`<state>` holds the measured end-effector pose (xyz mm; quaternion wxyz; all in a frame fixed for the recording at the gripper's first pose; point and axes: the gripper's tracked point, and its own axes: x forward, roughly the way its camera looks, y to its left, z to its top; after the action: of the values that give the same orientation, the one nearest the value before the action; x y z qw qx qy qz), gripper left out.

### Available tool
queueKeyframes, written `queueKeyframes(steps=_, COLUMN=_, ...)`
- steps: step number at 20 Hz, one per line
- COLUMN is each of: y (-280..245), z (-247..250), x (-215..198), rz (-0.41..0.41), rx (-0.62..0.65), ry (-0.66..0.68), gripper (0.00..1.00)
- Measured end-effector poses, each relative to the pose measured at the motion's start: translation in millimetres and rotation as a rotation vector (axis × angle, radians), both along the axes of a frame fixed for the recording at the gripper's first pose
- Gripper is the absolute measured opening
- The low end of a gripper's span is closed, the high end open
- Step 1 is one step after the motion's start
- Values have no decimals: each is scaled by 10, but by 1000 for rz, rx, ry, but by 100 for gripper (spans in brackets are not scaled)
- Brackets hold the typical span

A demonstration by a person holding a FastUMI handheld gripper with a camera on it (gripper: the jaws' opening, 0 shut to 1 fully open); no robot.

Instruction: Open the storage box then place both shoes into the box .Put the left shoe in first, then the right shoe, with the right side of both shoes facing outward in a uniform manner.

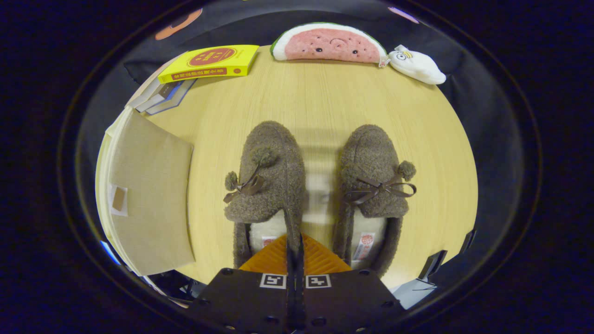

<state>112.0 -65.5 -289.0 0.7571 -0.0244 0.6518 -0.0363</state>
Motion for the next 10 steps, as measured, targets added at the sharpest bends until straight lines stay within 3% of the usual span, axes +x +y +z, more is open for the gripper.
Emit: queueKeyframes(steps=10, y=520, z=1097, x=-94, rz=42, rx=74, ry=-109, gripper=0)
